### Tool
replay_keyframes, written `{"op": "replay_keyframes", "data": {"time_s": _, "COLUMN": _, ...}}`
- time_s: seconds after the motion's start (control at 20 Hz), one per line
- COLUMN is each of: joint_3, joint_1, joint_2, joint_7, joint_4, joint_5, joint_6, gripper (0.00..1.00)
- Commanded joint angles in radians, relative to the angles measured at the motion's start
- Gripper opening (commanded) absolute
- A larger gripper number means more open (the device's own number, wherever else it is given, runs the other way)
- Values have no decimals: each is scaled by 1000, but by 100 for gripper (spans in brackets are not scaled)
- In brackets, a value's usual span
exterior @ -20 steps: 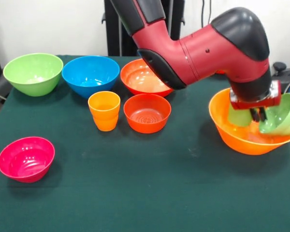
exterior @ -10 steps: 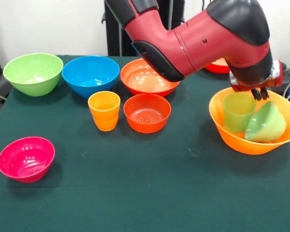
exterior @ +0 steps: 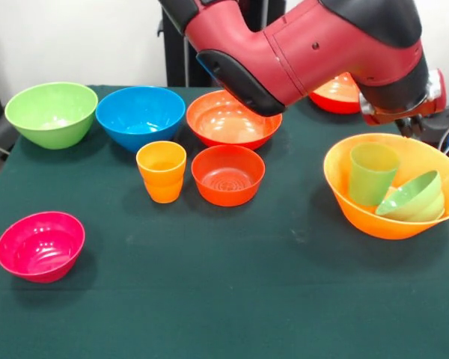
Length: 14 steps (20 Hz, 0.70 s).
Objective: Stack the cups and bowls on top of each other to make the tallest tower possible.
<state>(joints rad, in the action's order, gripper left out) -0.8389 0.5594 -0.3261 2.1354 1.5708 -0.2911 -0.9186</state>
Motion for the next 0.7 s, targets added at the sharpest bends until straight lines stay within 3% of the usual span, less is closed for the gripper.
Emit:
{"op": "replay_keyframes", "data": {"time_s": 0.05, "joint_3": -44, "joint_1": 1, "joint_2": -5, "joint_7": -258, "joint_4": 38, "joint_5": -42, "joint_6": -85, "gripper": 0}}
{"op": "replay_keyframes", "data": {"time_s": 0.55, "joint_3": -36, "joint_1": -15, "joint_2": 0, "joint_7": -246, "joint_4": 16, "joint_5": -73, "joint_6": -73, "gripper": 0}}
{"op": "replay_keyframes", "data": {"time_s": 0.7, "joint_3": 1, "joint_1": -45, "joint_2": -17, "joint_7": -237, "joint_4": -14, "joint_5": -108, "joint_6": -89, "gripper": 0}}
